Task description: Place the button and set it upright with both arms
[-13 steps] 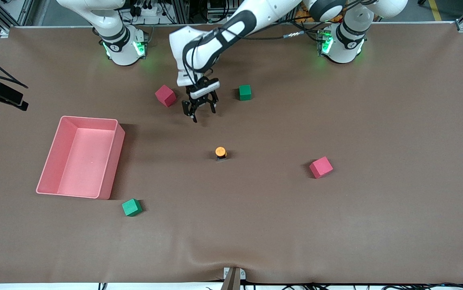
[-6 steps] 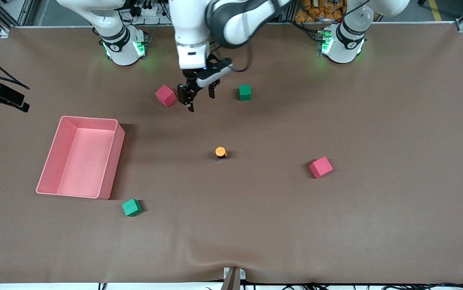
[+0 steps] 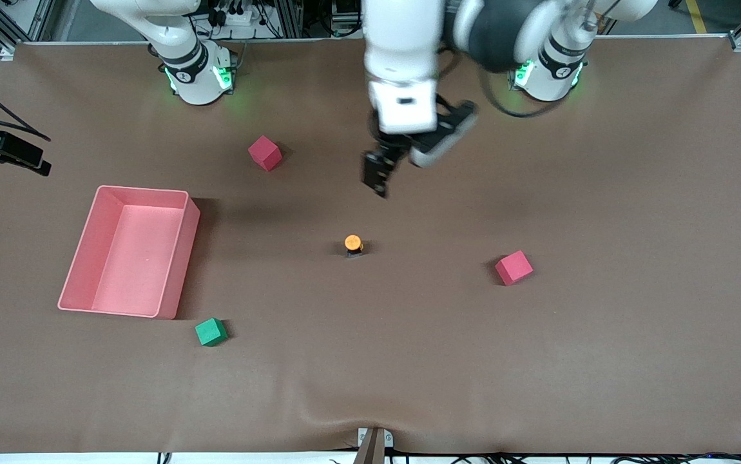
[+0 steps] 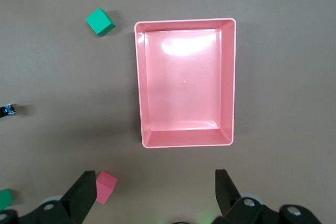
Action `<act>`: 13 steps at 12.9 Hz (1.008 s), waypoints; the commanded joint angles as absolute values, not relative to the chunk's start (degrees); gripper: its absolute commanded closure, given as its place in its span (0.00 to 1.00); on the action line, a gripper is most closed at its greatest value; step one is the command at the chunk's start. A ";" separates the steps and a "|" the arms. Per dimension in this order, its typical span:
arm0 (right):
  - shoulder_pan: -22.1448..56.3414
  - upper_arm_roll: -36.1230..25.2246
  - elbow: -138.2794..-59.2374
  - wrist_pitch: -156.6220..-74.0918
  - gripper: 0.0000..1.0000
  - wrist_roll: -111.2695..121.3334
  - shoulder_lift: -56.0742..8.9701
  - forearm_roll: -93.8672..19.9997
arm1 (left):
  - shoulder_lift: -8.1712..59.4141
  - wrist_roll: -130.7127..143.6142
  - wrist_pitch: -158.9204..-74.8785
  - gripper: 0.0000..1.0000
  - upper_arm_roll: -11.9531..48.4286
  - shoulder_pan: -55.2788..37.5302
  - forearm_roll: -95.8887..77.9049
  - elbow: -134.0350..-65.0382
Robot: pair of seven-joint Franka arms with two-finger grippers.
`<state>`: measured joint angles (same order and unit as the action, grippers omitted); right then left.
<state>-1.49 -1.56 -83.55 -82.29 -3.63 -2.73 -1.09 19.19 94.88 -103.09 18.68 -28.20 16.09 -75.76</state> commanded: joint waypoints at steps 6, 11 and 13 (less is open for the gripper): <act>-1.76 -0.97 -84.29 -85.43 0.00 -2.99 -2.46 -2.81 | 9.43 53.34 -91.76 0.00 19.34 -3.56 5.29 -77.87; -1.76 -0.97 -84.81 -85.52 0.00 -3.08 -2.37 -2.81 | 5.45 21.94 -81.84 0.00 8.90 -1.67 3.17 -78.13; -1.76 -0.97 -87.70 -86.92 0.00 -3.08 -1.06 -2.81 | 4.40 9.82 -81.30 0.00 3.72 -1.67 1.94 -79.10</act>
